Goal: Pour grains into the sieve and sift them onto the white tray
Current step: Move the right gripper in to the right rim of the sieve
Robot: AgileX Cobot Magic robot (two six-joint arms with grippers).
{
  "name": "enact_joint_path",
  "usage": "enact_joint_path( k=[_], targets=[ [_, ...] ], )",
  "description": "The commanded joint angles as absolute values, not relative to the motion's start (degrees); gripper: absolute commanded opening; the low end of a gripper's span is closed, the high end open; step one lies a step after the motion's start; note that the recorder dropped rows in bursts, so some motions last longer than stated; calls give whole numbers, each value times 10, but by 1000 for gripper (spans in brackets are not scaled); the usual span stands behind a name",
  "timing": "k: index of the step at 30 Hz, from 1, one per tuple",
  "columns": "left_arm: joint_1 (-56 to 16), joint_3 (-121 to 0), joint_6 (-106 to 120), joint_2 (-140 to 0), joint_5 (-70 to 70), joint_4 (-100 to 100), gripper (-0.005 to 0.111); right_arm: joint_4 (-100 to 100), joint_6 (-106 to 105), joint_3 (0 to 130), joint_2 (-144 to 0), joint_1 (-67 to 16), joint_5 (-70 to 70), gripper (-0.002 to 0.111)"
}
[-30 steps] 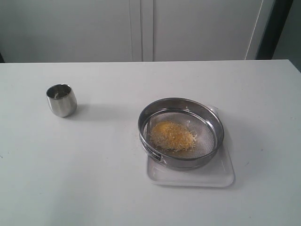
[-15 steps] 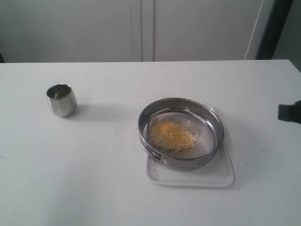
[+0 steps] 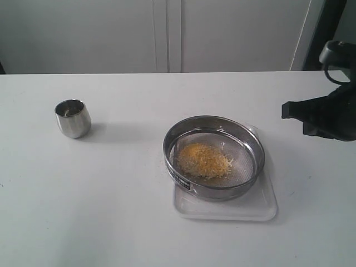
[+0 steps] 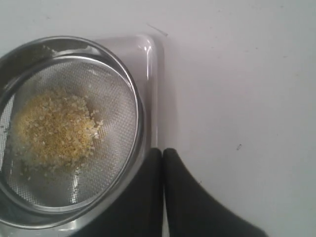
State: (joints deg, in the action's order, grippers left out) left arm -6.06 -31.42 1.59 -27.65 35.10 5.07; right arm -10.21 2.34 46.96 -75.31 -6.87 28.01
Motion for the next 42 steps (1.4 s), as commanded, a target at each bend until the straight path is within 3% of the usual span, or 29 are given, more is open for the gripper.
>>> enact_joint_path(
  k=[1, 15, 22, 28, 42],
  targets=[
    [-59, -312, 18, -272, 356, 55, 0, -115, -5, 527, -819, -69, 333, 0],
    [-59, -312, 18, -272, 356, 55, 0, -117, -31, 647, -966, -108, 376, 1],
    [-59, -312, 18, -272, 356, 55, 0, -117, -37, 682, -1020, -114, 375, 20],
    [-59, -312, 18, -272, 356, 55, 0, -116, -37, 687, -1053, -114, 356, 29],
    [-59, -312, 18, -272, 356, 55, 0, -153, -37, 687, -1105, -114, 346, 30]
  ],
)
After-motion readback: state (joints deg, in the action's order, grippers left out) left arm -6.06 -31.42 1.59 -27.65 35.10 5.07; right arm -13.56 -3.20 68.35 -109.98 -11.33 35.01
